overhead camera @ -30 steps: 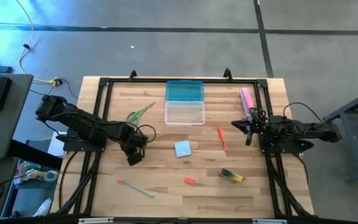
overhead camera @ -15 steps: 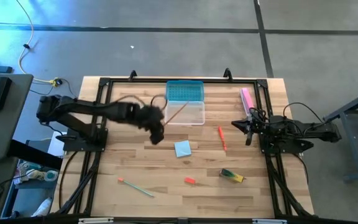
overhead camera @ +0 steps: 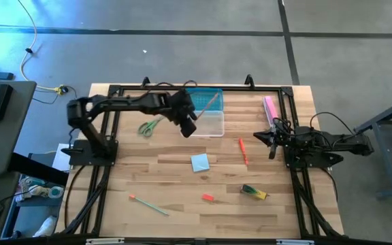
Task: Pack school essentials
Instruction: Put the orange pencil into the supply box
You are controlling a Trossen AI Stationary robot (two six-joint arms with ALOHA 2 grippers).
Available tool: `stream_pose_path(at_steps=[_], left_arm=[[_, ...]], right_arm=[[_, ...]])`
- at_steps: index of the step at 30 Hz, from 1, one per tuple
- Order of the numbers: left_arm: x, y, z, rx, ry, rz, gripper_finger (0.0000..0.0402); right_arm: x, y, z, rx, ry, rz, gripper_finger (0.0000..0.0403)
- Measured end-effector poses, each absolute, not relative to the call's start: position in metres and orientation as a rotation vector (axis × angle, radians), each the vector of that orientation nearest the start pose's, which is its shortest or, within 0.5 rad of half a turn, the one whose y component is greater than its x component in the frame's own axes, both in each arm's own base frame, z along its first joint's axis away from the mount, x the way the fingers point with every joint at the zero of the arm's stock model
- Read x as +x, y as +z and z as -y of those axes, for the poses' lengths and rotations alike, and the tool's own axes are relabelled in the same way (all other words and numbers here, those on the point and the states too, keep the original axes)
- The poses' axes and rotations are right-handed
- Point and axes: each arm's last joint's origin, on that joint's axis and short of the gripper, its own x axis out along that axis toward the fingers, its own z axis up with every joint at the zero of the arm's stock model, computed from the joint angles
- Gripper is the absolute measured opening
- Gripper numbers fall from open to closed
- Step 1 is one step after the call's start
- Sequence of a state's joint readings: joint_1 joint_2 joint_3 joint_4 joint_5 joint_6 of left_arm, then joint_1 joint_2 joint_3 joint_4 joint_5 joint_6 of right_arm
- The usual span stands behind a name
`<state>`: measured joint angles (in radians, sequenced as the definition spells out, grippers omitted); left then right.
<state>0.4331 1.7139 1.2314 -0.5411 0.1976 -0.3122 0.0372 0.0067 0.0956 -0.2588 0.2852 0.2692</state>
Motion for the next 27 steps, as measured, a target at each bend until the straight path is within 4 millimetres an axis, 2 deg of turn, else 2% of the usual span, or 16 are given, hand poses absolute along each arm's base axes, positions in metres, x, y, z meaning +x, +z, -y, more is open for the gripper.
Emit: stream_pose_path(at_steps=[5, 10, 20, 27], left_arm=[[0.331, 0.198, -0.145, -0.669, 0.359, -1.067, 0.003], [0.334, 0.187, -0.153, -0.707, 0.361, -1.115, 0.003], [0.325, 0.181, -0.169, -0.675, 0.346, -1.208, 0.0031], [0.324, 0.18, -0.168, -0.567, 0.343, -1.245, 0.0049]], right_arm=[[0.089, 0.171, 0.005, 0.24, -0.268, -0.134, 0.0], [0.089, 0.171, 0.005, 0.24, -0.268, -0.134, 0.0], [0.089, 0.17, 0.005, 0.24, -0.268, -0.135, 0.0], [0.089, 0.171, 0.005, 0.24, -0.268, -0.134, 0.0]])
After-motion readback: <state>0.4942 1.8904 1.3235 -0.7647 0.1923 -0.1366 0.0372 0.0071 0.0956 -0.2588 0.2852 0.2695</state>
